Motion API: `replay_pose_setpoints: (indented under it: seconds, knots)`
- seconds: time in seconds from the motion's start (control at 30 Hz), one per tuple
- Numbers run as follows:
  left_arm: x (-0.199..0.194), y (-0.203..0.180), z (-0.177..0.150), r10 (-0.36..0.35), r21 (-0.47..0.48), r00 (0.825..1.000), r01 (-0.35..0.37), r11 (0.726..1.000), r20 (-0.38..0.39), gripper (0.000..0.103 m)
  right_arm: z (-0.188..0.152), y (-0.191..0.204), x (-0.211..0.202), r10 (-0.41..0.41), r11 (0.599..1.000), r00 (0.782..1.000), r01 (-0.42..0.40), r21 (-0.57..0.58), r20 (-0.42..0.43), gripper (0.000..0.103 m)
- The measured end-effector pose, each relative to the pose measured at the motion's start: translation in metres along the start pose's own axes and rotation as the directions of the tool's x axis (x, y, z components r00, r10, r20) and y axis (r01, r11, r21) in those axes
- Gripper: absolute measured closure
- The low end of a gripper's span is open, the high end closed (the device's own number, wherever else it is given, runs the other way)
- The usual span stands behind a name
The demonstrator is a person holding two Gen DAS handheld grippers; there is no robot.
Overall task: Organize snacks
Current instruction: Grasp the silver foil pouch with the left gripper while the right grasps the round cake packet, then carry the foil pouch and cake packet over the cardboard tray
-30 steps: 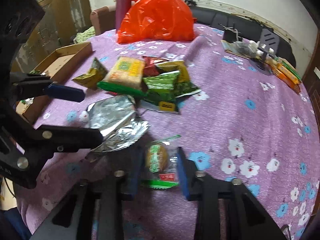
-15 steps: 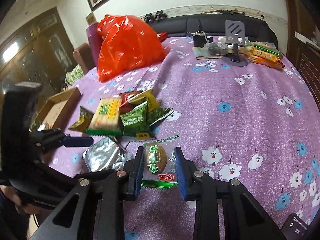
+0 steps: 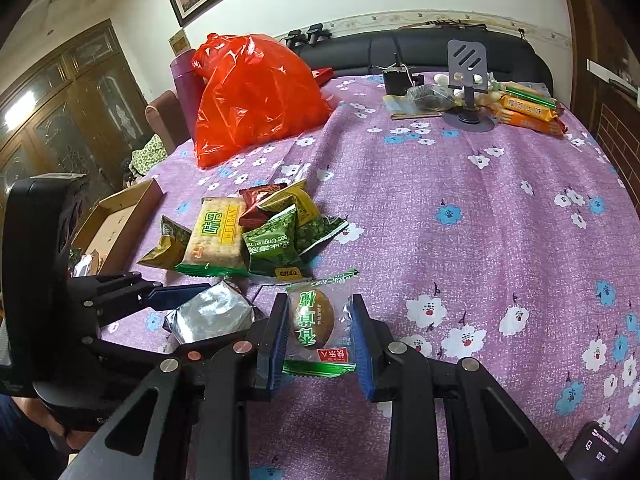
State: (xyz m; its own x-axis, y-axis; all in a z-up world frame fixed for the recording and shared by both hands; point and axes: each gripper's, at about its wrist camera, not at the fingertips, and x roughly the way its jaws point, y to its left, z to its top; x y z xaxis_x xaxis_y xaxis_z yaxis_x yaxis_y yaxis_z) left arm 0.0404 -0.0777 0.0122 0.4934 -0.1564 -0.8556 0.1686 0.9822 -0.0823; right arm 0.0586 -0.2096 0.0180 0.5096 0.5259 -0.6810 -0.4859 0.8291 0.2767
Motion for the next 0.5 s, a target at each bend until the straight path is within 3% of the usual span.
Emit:
replay_pose_setpoints:
  seconds: [0.23, 0.5]
  knots:
    - [-0.005, -0.015, -0.004, 0.020, 0.047, 0.999, -0.022, 0.999, 0.028, 0.043, 0.000, -0.001, -0.003, -0.001, 1.000, 1.000, 0.001, 0.007, 0.011, 0.072]
    - [-0.028, -0.007, -0.006, 0.022, 0.025, 0.997, -0.024, 0.999, 0.068, 0.043, 0.002, -0.003, -0.010, -0.004, 1.000, 0.999, 0.003, 0.027, 0.040, 0.072]
